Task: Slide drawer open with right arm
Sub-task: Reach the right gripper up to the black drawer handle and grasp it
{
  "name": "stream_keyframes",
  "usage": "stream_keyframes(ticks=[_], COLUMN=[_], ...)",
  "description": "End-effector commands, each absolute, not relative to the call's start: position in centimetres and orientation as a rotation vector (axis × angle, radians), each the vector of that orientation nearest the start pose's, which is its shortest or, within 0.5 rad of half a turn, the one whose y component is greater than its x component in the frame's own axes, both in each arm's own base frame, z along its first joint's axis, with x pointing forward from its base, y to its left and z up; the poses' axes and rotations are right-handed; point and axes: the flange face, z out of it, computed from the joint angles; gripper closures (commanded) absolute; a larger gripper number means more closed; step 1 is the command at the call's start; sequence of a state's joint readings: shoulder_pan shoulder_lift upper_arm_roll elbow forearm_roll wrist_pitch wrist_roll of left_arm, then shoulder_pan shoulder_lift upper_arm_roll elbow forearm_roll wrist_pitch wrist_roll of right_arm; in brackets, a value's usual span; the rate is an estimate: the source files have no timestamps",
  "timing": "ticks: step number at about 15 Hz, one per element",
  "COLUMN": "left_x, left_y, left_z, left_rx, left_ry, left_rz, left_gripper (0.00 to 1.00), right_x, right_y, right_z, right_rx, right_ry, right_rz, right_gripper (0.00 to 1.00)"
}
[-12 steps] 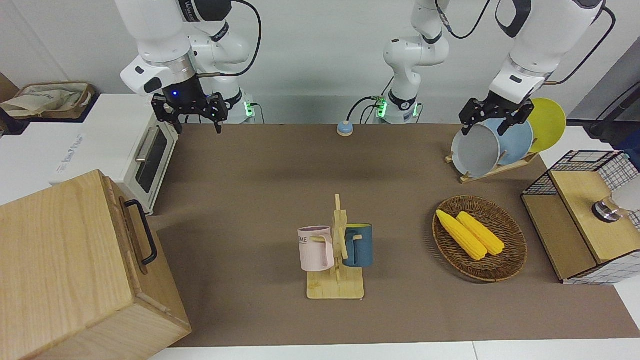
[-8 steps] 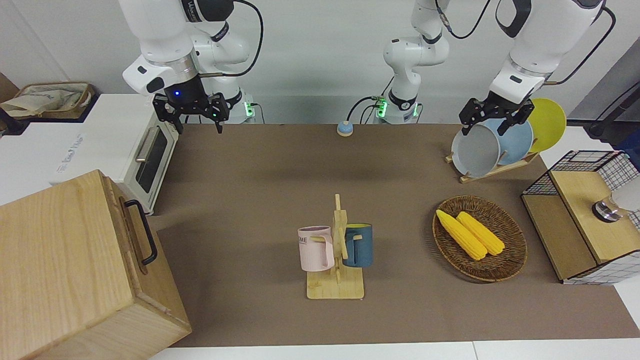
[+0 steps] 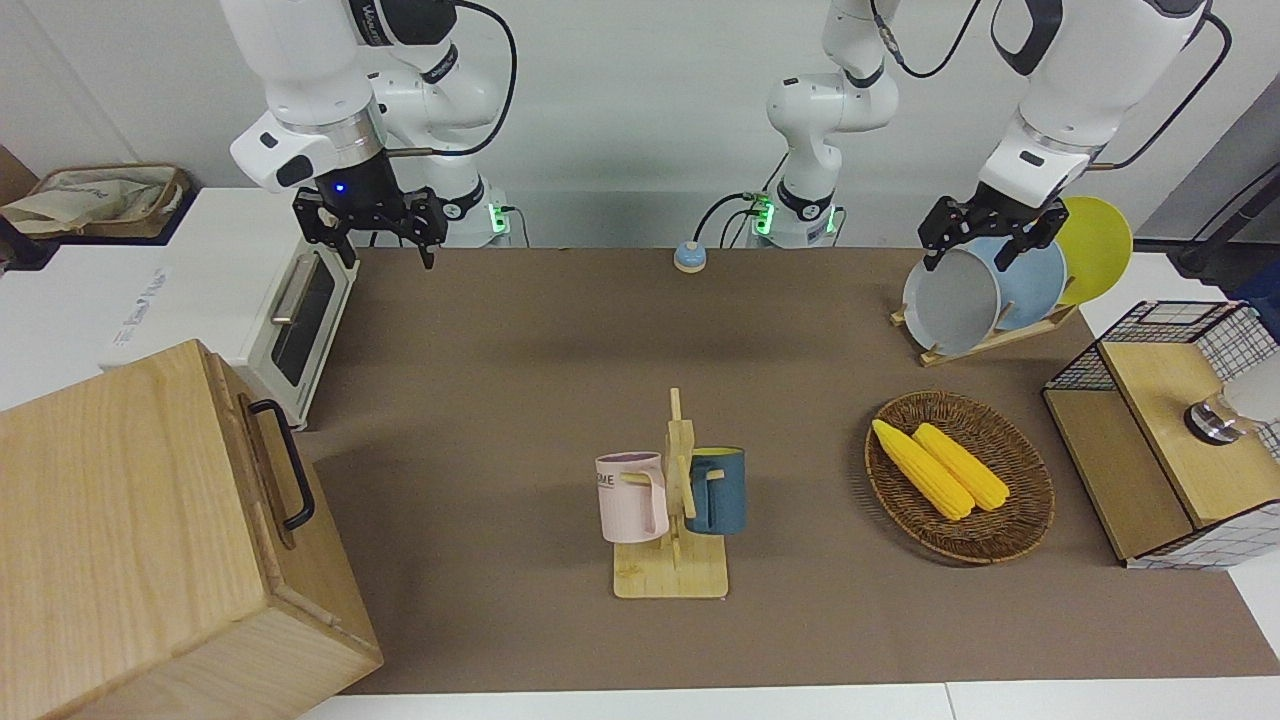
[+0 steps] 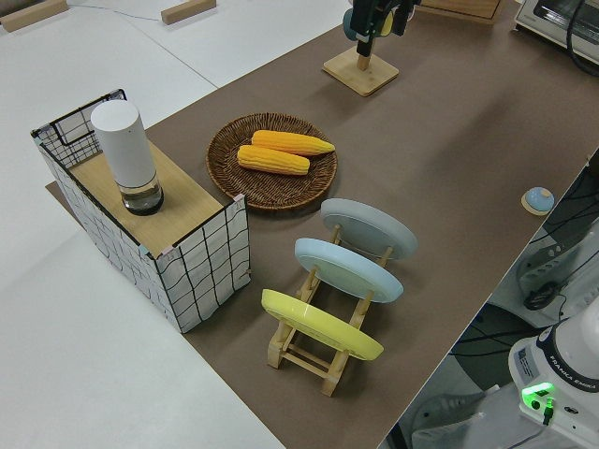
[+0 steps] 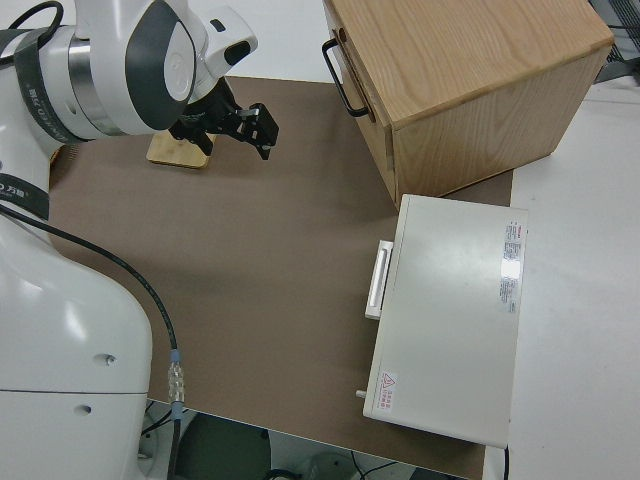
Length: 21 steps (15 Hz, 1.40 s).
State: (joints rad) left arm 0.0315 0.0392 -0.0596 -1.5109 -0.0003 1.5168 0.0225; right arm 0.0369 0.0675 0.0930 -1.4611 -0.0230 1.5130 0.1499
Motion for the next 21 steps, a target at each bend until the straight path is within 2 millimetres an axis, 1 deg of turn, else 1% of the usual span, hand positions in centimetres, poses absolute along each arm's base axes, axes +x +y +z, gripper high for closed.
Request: stream_keyframes(ticks=[1,3,4,6,7,8,9,10,11,12,13,14,16,17,21], left_x=[56.3,56.3,56.3,56.3,56.3,56.3,56.3,56.3,56.3,56.3,56.3,56.3,56.3,56.3,56.3], left_y=[-1.4,-1.4,-1.4,-1.4,-1.4,-1.4,-1.4,-1.4,-1.4,-1.4,-1.4,-1.4,-1.4,-1.4,-1.4], left_z=[62.9,63.0,62.9,63.0,62.9,63.0,62.9,62.9,63.0,63.0,62.9,62.9,63.0,63.0,63.0], left_rx=[-3.126,-3.126,-3.126,-3.126,-3.126,-3.126,-3.126,-3.126,-3.126,-3.126,-3.126,-3.126,-3.126,-3.126,-3.126], left_ry=[0.097,0.097,0.097,0.097,0.097,0.097,0.097,0.097,0.097,0.097,0.097,0.097,0.097,0.097,0.097], left_rz=[0.062,0.060,0.062,0.060,0.062,0.060,0.062,0.062,0.060,0.060,0.062,0.062,0.060,0.060,0.060], left_gripper=[0.01,0.01,0.01,0.01,0.01,0.01,0.01,0.01,0.01,0.01,0.01,0.01,0.01,0.01,0.01], right_x=[57.2,57.3,57.6,57.7,58.1,58.2,58.5,58.8,59.2,59.6,59.8,59.9,60.2,60.5,62.3], right_y=[6.4,6.8,6.7,8.9,9.9,10.9,12.0,12.6,14.1,14.5,15.5,16.6,17.7,18.3,18.7], right_z=[63.4,63.6,63.5,63.4,62.7,62.5,62.6,62.5,61.5,61.0,60.6,59.8,58.4,57.4,53.9], right_rx=[-3.187,-3.269,-3.340,-3.479,-3.544,-3.577,-3.628,-3.661,-3.703,-3.744,-3.779,-3.810,-3.859,-3.883,-3.970], right_ry=[0.016,-0.013,-0.033,-0.140,-0.189,-0.216,-0.244,-0.257,-0.307,-0.318,-0.361,-0.421,-0.504,-0.581,-0.817], right_rz=[-0.027,-0.071,-0.098,-0.155,-0.165,-0.187,-0.272,-0.331,-0.361,-0.397,-0.447,-0.483,-0.575,-0.625,-0.736], right_gripper=[0.017,0.017,0.017,0.017,0.017,0.017,0.017,0.017,0.017,0.017,0.017,0.017,0.017,0.017,0.017])
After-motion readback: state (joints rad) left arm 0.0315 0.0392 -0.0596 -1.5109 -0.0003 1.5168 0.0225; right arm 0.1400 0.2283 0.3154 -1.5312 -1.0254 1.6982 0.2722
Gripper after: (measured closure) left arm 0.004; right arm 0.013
